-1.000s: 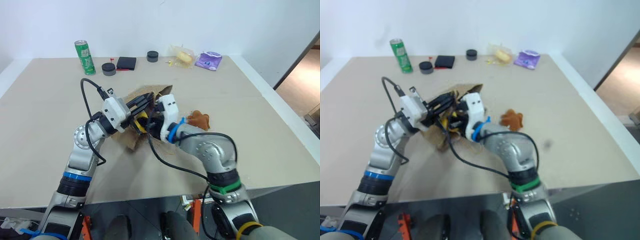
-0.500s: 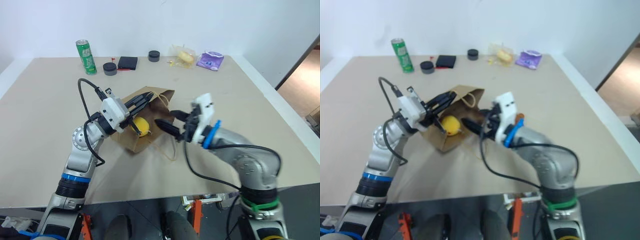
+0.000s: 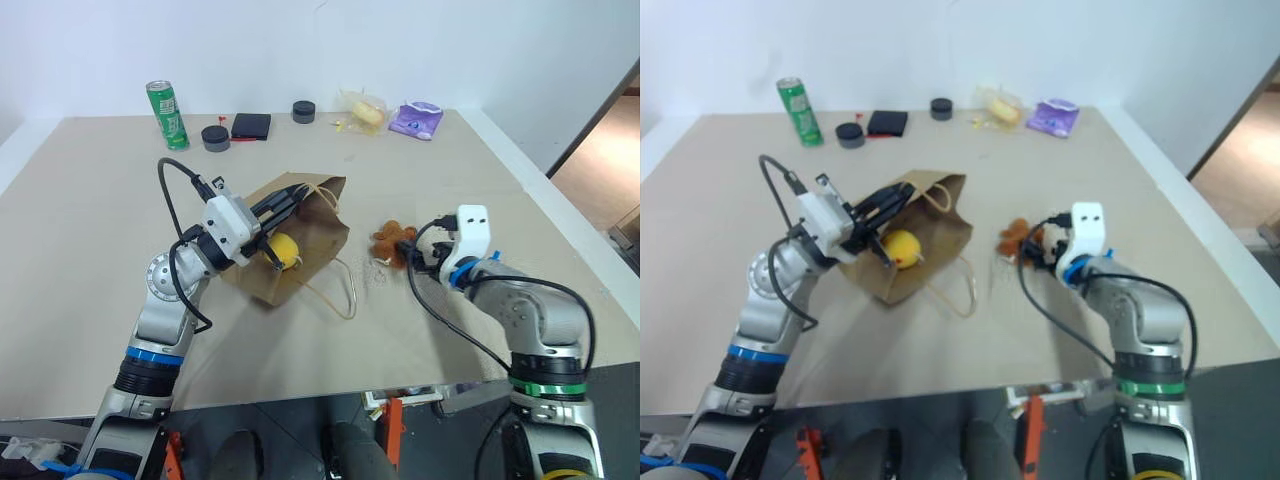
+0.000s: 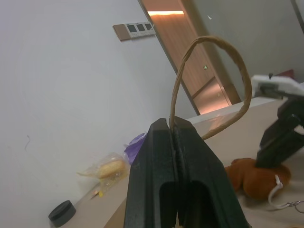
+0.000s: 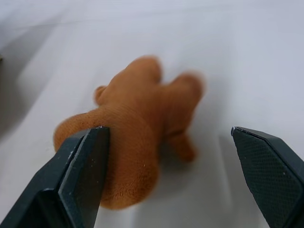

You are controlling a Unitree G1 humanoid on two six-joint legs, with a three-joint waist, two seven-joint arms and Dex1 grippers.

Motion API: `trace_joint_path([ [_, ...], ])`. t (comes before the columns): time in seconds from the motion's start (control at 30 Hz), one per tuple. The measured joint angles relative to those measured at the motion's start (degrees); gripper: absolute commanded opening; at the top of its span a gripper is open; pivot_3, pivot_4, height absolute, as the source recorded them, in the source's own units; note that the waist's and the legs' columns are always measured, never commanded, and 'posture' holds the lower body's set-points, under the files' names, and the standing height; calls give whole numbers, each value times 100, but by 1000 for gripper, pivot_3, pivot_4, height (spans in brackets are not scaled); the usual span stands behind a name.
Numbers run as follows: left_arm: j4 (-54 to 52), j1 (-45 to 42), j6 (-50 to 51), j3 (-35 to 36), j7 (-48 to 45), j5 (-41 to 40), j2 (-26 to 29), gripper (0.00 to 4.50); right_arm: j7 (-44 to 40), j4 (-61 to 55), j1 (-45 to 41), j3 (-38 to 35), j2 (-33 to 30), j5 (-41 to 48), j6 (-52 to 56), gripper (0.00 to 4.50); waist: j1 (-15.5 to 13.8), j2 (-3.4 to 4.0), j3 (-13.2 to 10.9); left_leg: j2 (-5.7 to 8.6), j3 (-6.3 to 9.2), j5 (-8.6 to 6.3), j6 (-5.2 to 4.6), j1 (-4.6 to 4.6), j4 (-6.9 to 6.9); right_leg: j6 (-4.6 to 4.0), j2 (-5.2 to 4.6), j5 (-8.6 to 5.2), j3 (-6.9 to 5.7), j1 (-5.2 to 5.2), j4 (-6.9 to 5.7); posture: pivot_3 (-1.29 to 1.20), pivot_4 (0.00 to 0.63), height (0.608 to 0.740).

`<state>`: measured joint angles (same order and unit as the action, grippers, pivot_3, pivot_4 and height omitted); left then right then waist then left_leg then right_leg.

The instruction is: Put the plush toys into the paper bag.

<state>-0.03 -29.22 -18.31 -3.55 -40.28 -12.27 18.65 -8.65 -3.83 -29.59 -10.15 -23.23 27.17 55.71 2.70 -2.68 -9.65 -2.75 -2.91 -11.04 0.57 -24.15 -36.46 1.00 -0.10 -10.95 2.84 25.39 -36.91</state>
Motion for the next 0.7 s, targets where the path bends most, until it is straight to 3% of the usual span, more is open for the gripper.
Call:
trace_joint_path([
  [0.03,9,-1,0,0,1,2,-3,0,0,52,-49,-6,60,-8,-30,4423,0,0,0,0,0,0,0,0,-1,0,0,0,0,0,0,0,150,740],
  [0.13,11,-1,-9,0,8,14,-9,0,-17,199,-112,-40,215,-14,-91,3206,-1,0,0,1,-1,1,0,1,-6,3,-3,2,1,-4,0,0,150,740],
  [0.33,11,-1,-9,0,64,57,-9,0,-122,235,-123,-128,310,-12,-117,138,-1,0,0,3,-4,1,0,1,-10,6,-5,5,5,-6,0,0,150,740],
  [0.57,11,-2,-10,0,101,57,-9,0,-272,231,-122,-316,414,93,-169,59,2,0,0,-3,-3,1,0,4,-9,3,3,5,4,-5,-1,0,150,740],
  [0.7,16,-27,-16,-3,100,55,-11,0,-864,-357,-102,-621,413,857,-161,59,-2,8,-5,-2,0,1,0,-5,-6,3,3,3,3,0,-1,0,150,740],
])
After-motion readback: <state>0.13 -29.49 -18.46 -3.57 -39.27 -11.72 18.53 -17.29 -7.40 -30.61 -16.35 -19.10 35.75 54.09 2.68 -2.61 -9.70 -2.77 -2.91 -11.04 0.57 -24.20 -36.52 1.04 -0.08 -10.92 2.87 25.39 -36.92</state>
